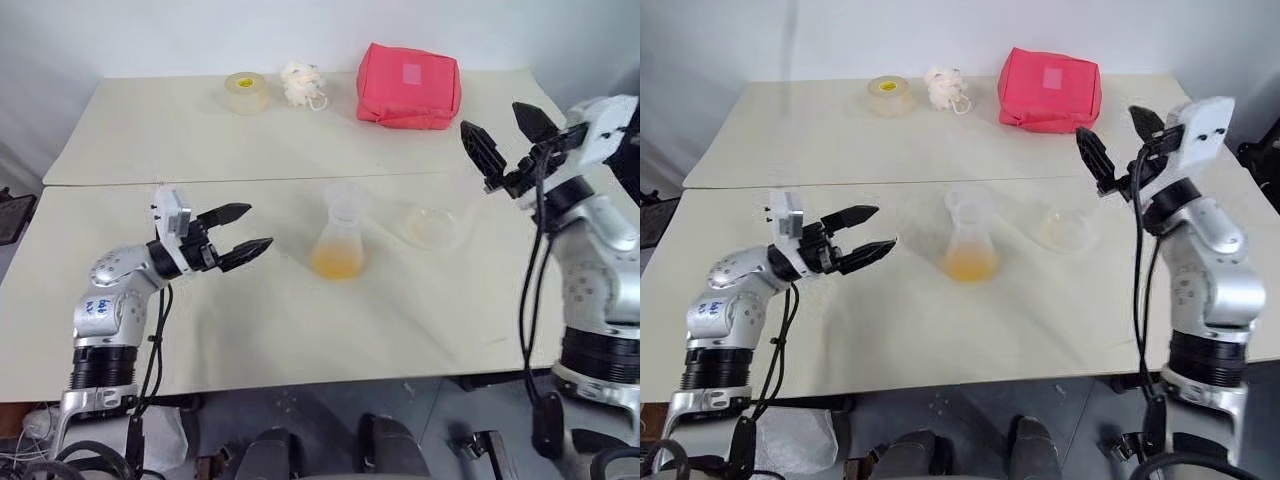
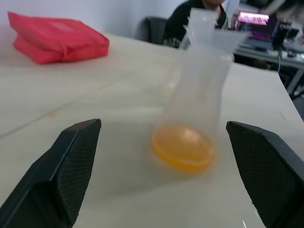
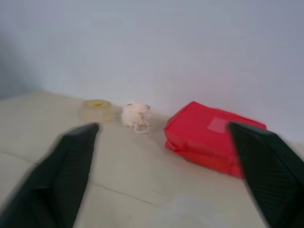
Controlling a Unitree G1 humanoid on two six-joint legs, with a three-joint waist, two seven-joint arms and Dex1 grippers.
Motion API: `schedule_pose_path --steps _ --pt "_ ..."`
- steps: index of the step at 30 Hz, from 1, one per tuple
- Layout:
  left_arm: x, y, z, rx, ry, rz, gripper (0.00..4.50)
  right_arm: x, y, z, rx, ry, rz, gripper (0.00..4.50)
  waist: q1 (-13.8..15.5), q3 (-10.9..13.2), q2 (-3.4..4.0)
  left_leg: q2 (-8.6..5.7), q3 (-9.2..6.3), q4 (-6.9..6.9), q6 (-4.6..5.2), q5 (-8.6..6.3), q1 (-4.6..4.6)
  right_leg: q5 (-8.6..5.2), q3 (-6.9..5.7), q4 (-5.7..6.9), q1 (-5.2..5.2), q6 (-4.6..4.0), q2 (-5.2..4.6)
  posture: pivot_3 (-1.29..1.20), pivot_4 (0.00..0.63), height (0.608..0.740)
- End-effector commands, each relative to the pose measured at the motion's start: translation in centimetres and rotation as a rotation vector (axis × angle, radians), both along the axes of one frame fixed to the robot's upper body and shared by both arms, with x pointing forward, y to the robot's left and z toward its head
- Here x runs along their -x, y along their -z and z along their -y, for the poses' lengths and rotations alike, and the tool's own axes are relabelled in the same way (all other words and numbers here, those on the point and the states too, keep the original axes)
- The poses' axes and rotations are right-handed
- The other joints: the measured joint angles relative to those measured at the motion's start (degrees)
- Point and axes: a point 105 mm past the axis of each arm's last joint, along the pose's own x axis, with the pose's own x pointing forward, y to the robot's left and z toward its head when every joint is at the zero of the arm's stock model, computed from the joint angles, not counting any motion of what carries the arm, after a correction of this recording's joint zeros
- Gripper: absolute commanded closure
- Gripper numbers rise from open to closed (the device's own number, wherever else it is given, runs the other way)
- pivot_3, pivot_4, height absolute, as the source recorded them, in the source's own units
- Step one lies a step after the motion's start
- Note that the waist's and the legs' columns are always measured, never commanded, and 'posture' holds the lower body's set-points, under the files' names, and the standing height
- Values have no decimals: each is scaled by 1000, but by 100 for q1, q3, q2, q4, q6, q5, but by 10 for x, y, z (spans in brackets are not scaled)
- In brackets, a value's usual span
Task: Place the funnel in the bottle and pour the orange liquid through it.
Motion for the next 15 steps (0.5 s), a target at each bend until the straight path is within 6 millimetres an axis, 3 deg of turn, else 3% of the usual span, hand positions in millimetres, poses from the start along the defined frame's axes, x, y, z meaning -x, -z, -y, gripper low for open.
schedule_pose_path --steps 1,8,11,15 --pt "10 -8 -9 -18 10 61 0 42 16 -3 104 -220 -73 42 58 -2 -7 -1 1 0 0 0 -1 0 -3 0 3 0 1 0 150 740" --pt "26 16 -20 -75 19 11 0 76 100 31 376 -213 -366 42 204 -1 -12 -3 48 9 6 2 4 1 13 -55 20 3 -1 0 150 740" --pt "28 18 -23 -75 9 -4 0 79 117 35 370 -220 -385 42 237 -2 -13 0 54 14 5 3 14 1 19 -49 23 3 2 0 150 740" --pt "33 19 -24 -82 14 2 0 75 124 32 352 -218 -374 42 241 -2 -13 5 56 14 5 3 15 1 23 -50 23 2 2 0 150 740"
